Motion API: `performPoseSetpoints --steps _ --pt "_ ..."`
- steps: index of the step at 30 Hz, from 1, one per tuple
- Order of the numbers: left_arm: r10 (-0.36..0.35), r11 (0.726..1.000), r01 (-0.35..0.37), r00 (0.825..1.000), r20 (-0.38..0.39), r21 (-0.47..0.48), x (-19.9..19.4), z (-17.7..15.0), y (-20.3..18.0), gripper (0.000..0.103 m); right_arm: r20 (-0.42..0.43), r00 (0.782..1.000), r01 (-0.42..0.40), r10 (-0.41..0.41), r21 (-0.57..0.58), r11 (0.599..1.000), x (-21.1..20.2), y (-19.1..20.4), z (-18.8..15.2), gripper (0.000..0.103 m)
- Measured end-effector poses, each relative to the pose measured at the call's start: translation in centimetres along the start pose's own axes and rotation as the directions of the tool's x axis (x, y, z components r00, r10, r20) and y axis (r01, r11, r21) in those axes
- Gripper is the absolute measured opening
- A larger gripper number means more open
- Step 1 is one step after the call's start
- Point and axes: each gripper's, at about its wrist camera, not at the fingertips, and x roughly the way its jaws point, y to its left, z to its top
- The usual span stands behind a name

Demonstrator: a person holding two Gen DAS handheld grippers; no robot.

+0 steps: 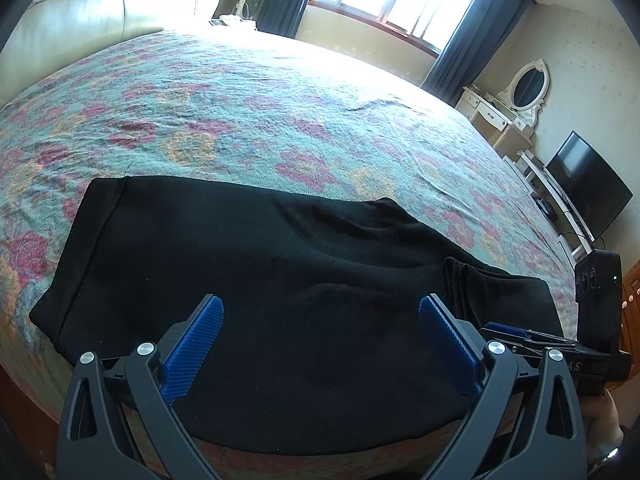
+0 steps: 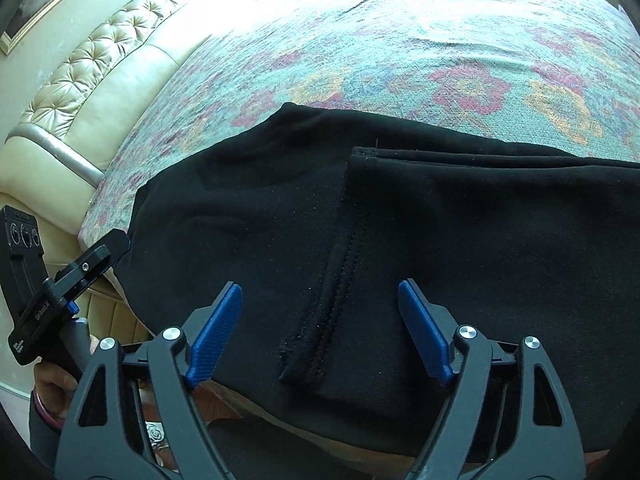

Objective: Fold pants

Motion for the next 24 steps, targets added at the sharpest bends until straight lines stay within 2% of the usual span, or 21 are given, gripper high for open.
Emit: performPoseSetpoints --steps 8,10,20,24 --pt "0.008 1.000 -0.008 1.000 -0.011 -0.014 0.4 -0.2 0.6 0.098 0.003 0.997 0.076 -0.076 -0.093 0.993 0.7 1.7 -0.6 0.094" --pt "0.012 1.000 -0.012 1.000 -0.013 -0.018 0.4 -0.2 0.9 0.098 0.004 0.998 0.070 -0.070 -0.093 0.993 1.0 1.8 -0.7 0.101" --pt "0.019 0.999 -0.020 0.999 -0.028 -0.048 0.2 0.0 3.5 0.098 0.043 0.993 0.119 -0.114 -0.139 0.983 0.7 2.3 -1.4 0.101" --pt "0.012 0.998 -0.014 1.000 -0.019 -0.058 -1.4 0.6 6.7 0.098 0.110 0.993 0.050 -0.041 -0.083 0.995 -1.5 1.2 -1.6 0.101"
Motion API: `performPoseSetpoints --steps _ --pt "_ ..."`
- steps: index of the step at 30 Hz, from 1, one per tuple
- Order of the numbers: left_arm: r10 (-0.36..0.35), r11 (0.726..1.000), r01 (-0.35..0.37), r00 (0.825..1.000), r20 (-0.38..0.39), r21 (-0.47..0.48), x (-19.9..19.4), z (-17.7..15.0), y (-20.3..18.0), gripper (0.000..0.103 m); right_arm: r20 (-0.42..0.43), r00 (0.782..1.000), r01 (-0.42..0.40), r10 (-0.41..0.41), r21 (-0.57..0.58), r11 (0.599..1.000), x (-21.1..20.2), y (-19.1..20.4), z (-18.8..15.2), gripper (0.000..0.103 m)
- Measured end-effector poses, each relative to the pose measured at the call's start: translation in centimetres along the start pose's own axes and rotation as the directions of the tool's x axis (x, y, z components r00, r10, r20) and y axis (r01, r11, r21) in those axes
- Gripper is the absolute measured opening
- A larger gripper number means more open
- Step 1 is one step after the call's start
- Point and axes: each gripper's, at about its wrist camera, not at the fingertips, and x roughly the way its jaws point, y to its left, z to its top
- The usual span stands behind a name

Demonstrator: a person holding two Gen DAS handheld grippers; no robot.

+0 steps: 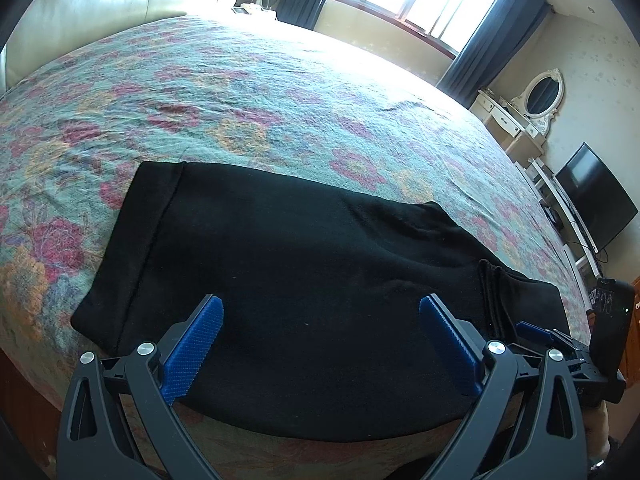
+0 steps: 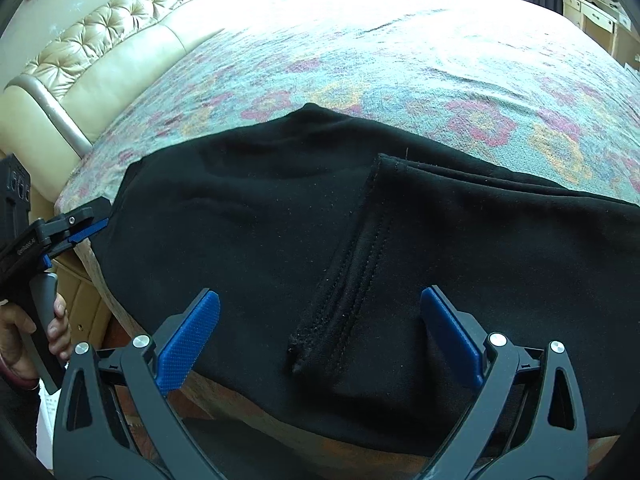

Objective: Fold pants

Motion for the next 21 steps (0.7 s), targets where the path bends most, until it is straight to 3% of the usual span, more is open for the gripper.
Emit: performPoseSetpoints --steps 6,10,12,16,18,20,21 --pt "-0.039 0.997 0.041 0.998 0.042 -0.063 -2.4 2.8 7.5 0.098 0.021 1.000 -0.020 0.020 0.034 0.999 -1.9 -2.1 -1.2 0.101" --pt "-0.027 0.993 0.028 1.000 0.007 -0.112 -2.0 4.8 11.8 0.098 0.015 0.999 -0.044 0.044 0.070 0.997 -1.9 -2.8 -2.0 0.101" --pt "-0.078 0.989 0.074 0.996 -0.030 -0.131 -1.3 5.2 13.2 0.098 0.020 0.999 -0.048 0.046 0.073 0.996 -2.0 -2.8 -2.2 0.101" --pt "-0.193 0.974 0.172 0.972 -0.137 -0.151 1.0 5.4 13.8 0.098 0.020 0.998 -0.068 0.066 0.084 0.994 -1.9 -2.4 -2.1 0.101" --pt "-0.255 0.963 0.234 0.949 -0.184 -0.131 2.0 5.2 13.4 0.098 0.018 0.997 -0.071 0.070 0.088 0.994 -1.9 -2.4 -2.2 0.101" --pt "-0.271 0.962 0.255 0.934 -0.234 -0.097 2.8 4.9 12.9 0.098 0.016 0.997 -0.073 0.072 0.091 0.993 -1.9 -2.4 -2.1 0.101" --pt "-0.248 0.969 0.238 0.935 -0.253 -0.072 3.3 4.7 12.8 0.098 0.016 0.997 -0.075 0.074 0.093 0.993 -1.9 -2.4 -2.2 0.101"
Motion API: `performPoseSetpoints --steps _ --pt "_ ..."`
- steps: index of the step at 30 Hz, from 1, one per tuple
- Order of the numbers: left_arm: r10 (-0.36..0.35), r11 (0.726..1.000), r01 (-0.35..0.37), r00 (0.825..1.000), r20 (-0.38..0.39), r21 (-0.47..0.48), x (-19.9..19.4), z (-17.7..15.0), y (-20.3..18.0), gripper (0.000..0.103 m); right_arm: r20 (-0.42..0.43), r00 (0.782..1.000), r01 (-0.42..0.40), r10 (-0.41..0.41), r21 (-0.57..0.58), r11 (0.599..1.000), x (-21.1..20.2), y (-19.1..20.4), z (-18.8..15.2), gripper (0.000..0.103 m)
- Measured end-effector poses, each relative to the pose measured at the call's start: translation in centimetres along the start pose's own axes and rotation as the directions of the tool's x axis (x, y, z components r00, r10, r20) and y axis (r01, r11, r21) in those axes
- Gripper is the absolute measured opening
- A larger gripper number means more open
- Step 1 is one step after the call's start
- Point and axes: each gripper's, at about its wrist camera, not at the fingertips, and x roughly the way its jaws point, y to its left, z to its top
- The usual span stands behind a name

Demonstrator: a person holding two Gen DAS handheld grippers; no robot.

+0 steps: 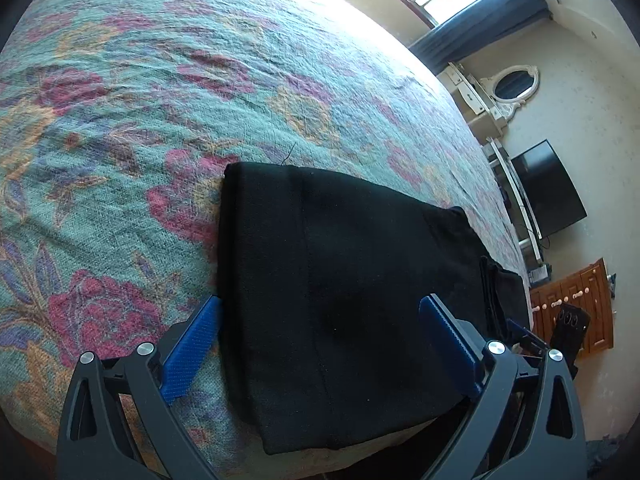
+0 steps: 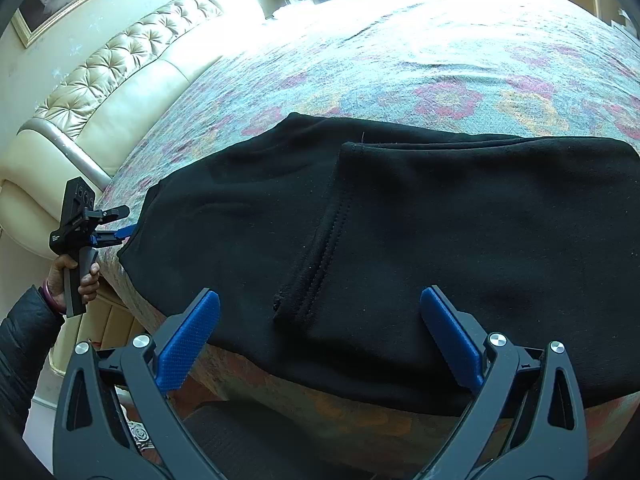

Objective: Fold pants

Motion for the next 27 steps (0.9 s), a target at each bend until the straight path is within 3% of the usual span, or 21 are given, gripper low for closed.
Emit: performPoseSetpoints --steps 2,5,8,13,19,21,24,25,27 --pt "0.000 1.000 0.001 1.000 -0.015 0.020 0.5 -0.1 0.2 0.098 -0.002 1.000 -0.003 0.003 0.001 1.000 0.0 0.0 0.0 0.101" --pt "-0.066 0.998 0.066 0.998 0.024 -0.015 -0.1 -0.1 1.4 0.098 -0.004 1.000 -0.009 0.009 0.002 1.000 0.0 0.0 -0.1 0.101" --pt "-0.142 0.988 0.145 0.988 0.066 -0.053 -0.6 0.0 2.7 0.098 -0.007 1.000 -0.013 0.013 0.004 1.000 0.0 0.1 -0.1 0.101" --pt "-0.236 0.969 0.240 0.969 0.073 -0.060 -0.7 0.0 2.7 0.098 -0.007 1.000 -0.030 0.031 0.024 0.999 0.2 -0.1 0.0 0.101" --pt "-0.212 0.977 0.212 0.977 0.002 -0.015 0.4 1.1 1.9 0.098 -0.013 0.999 -0.036 0.037 0.023 0.999 0.1 0.1 0.0 0.101" --pt "-0.154 0.988 0.155 0.988 -0.031 0.017 0.3 1.5 1.7 0.098 -0.009 0.999 -0.043 0.043 0.034 0.999 -0.1 -0.1 0.0 0.101" --pt "-0.122 0.992 0.124 0.991 -0.056 0.023 0.8 1.3 1.4 0.098 -0.004 0.999 -0.053 0.053 0.055 0.997 0.0 -0.4 0.0 0.101" --pt "-0.120 0.993 0.121 0.991 -0.056 0.015 1.1 1.4 1.2 0.097 -0.001 0.999 -0.054 0.054 0.057 0.997 0.1 -0.3 0.0 0.101" --pt "-0.188 0.982 0.187 0.981 -0.051 -0.014 1.4 1.3 0.8 0.097 -0.007 0.998 -0.055 0.055 0.047 0.997 0.3 0.0 -0.1 0.101"
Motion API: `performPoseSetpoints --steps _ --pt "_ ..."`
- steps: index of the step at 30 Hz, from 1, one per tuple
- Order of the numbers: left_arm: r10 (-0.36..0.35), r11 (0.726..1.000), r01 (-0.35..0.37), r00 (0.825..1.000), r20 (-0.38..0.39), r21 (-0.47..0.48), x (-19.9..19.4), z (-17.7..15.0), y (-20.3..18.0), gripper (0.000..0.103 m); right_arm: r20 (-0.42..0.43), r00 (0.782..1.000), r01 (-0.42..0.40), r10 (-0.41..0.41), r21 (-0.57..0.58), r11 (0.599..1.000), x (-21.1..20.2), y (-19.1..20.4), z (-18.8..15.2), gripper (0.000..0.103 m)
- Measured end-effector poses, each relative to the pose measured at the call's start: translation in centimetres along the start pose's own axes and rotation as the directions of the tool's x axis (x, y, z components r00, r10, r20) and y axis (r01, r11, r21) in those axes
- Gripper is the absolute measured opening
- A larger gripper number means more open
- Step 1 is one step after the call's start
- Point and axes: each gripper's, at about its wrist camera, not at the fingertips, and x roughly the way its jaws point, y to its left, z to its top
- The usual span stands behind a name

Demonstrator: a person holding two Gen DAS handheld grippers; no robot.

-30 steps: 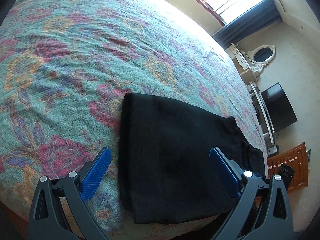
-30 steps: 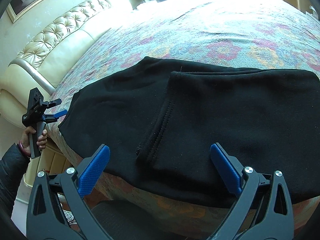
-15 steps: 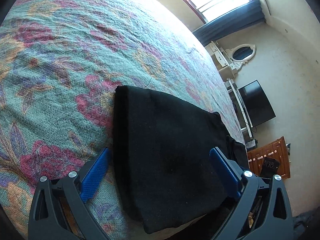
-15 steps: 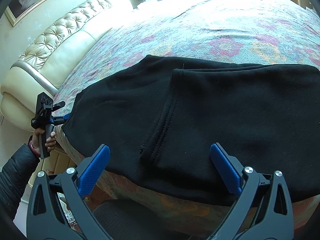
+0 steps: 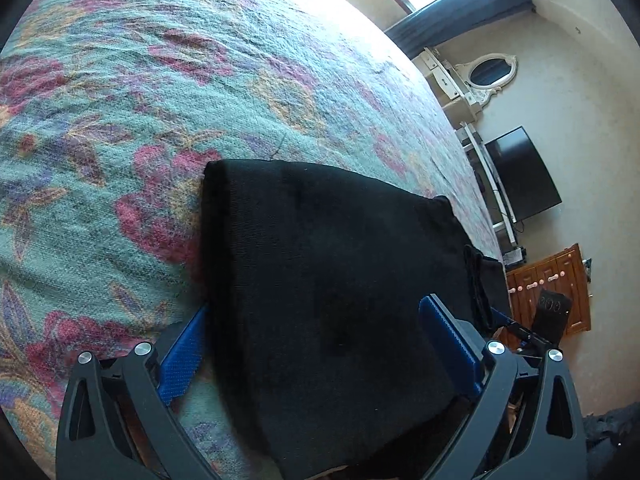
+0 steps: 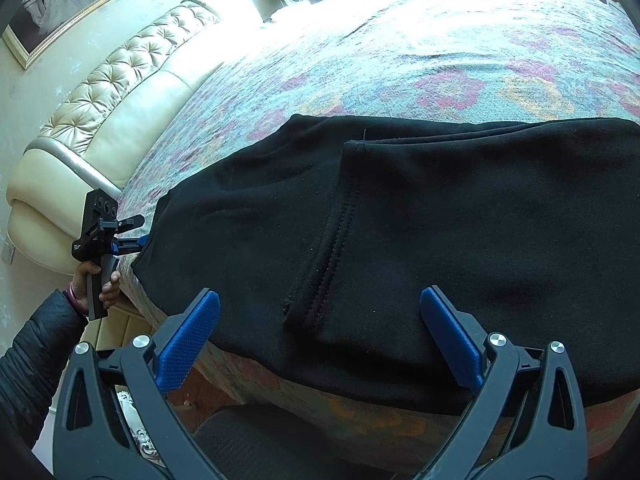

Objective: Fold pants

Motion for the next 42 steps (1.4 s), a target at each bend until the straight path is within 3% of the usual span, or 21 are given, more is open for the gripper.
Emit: performPoseSetpoints --steps 2,4,7,11,15,18,21,28,33,36,42 --pt "-0.046 0.999 0.046 0.999 0.011 -0.010 0.4 0.0 -0.3 0.097 -0.004 1.000 0.000 0.000 -0.009 1.000 0.1 0.2 0.0 0.101" --pt "-0.043 0.999 0.044 0.999 0.021 -0.007 0.7 -0.4 -0.4 0.094 -0.004 1.000 -0.007 0.007 -0.004 1.000 0.0 0.2 0.0 0.101" --pt "0.011 0.998 -0.011 1.000 0.005 -0.066 1.4 -0.5 0.2 0.024 0.002 1.000 -0.019 0.018 0.012 1.000 -0.3 0.0 0.0 0.101" --pt "-0.016 0.995 0.019 0.999 0.033 -0.099 0.7 -1.0 0.3 0.024 0.004 1.000 -0.026 0.026 0.021 0.999 -0.6 -0.1 0.0 0.101" --pt "-0.074 0.991 0.084 0.993 0.092 -0.106 0.0 -0.6 -2.5 0.024 0.019 0.999 -0.030 0.030 0.035 0.999 -1.4 -0.4 0.1 0.101" --pt "-0.174 0.981 0.185 0.974 0.149 -0.064 -1.6 -0.1 -6.0 0.024 0.034 0.999 -0.033 0.031 0.048 0.998 -2.2 -0.9 0.1 0.101" --pt "-0.227 0.972 0.233 0.961 0.157 -0.015 -1.8 0.6 -10.7 0.024 0.058 0.998 -0.031 0.027 0.057 0.998 -3.5 -1.3 -0.1 0.101" --pt "-0.277 0.961 0.273 0.953 0.121 0.045 2.5 1.1 -20.9 0.024 0.111 0.994 -0.035 0.024 0.097 0.995 -6.4 -2.9 -0.5 0.101" --pt "-0.179 0.977 0.174 0.983 0.031 0.120 9.1 0.4 -27.4 0.024 0.154 0.988 -0.043 0.022 0.137 0.990 -8.5 -4.3 -0.8 0.101" --pt "-0.068 0.981 0.070 0.998 -0.015 0.181 13.7 -0.6 -29.8 0.024 0.177 0.984 -0.052 0.021 0.173 0.984 -9.6 -5.6 -1.1 0.101" --pt "0.115 0.969 -0.096 0.990 -0.075 0.227 21.5 -2.9 -30.1 0.025 0.220 0.974 -0.101 0.047 0.240 0.965 -11.3 -8.0 -2.0 0.101"
